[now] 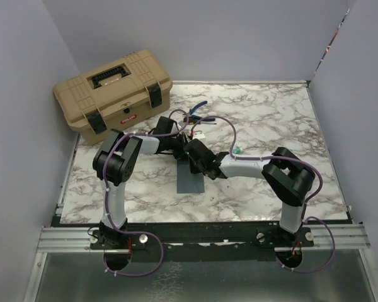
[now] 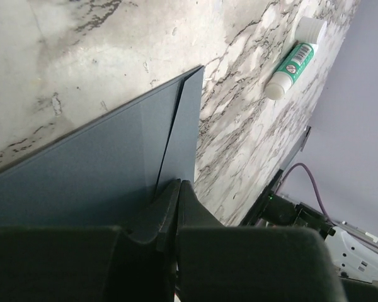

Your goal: Place the letter into the envelope and seal it

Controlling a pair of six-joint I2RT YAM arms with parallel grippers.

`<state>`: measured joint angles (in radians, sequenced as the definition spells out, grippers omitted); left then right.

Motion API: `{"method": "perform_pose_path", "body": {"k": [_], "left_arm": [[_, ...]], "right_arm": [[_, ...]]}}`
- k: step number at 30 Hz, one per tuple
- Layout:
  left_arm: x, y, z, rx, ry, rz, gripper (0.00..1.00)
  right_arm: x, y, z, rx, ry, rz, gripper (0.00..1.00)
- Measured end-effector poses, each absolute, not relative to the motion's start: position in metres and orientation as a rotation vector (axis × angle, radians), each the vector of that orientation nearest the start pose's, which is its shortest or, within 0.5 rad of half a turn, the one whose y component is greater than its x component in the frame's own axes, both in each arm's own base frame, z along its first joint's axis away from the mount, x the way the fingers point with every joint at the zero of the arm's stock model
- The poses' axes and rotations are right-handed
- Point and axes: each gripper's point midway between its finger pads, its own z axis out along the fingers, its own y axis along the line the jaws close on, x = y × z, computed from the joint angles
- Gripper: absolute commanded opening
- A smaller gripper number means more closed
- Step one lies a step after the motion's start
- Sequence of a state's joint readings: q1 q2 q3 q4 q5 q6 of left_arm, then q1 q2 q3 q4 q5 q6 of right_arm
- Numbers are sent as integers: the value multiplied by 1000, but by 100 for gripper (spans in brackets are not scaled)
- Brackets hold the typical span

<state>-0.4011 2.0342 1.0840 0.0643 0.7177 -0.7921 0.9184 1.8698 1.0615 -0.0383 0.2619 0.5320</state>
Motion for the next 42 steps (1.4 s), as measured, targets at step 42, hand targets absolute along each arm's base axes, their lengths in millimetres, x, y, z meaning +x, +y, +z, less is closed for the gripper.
{"method": "perform_pose_path", "body": {"k": [42], "left_arm": [[337, -292, 20, -136, 2714, -1480, 1]], "right_arm": [[206, 289, 18, -365, 2649, 259, 9]]}}
